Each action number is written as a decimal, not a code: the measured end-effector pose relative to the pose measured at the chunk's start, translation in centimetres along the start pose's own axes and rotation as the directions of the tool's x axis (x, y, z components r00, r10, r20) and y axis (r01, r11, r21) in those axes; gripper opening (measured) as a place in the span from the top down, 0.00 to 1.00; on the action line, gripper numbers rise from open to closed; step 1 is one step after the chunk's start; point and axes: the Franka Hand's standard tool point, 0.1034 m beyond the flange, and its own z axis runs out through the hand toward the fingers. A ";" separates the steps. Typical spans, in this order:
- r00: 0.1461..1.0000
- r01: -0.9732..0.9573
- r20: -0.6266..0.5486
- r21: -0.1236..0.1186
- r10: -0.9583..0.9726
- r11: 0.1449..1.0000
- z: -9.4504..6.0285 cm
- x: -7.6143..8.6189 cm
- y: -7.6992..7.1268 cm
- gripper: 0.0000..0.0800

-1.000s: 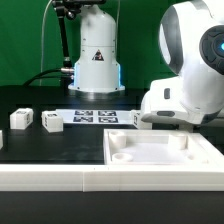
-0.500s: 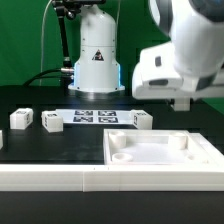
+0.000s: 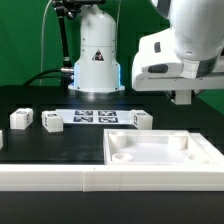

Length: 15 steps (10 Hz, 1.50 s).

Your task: Assemble one leg

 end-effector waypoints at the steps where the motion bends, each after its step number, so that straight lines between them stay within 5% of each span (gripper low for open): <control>1: 0.996 0.040 -0.086 0.002 -0.039 0.999 0.3 0.6 0.7 0.63; 4: 0.962 0.105 -0.253 -0.007 -0.103 0.994 -3.1 1.5 2.1 0.63; 7: 0.903 0.114 -0.415 -0.022 -0.113 0.993 -7.4 1.9 1.7 0.63; 11: 0.764 0.120 -0.634 -0.039 -0.117 0.992 -7.2 2.7 1.9 0.63; 14: 0.554 0.166 -0.812 -0.107 -0.183 0.980 -10.4 5.4 2.6 0.63; 15: 0.497 0.162 -0.850 -0.109 -0.177 0.981 -11.5 5.9 2.6 0.63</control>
Offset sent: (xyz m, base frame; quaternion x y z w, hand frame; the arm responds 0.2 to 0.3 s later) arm 0.0245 -0.0358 0.0353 -0.0368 0.1219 -0.0791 0.9887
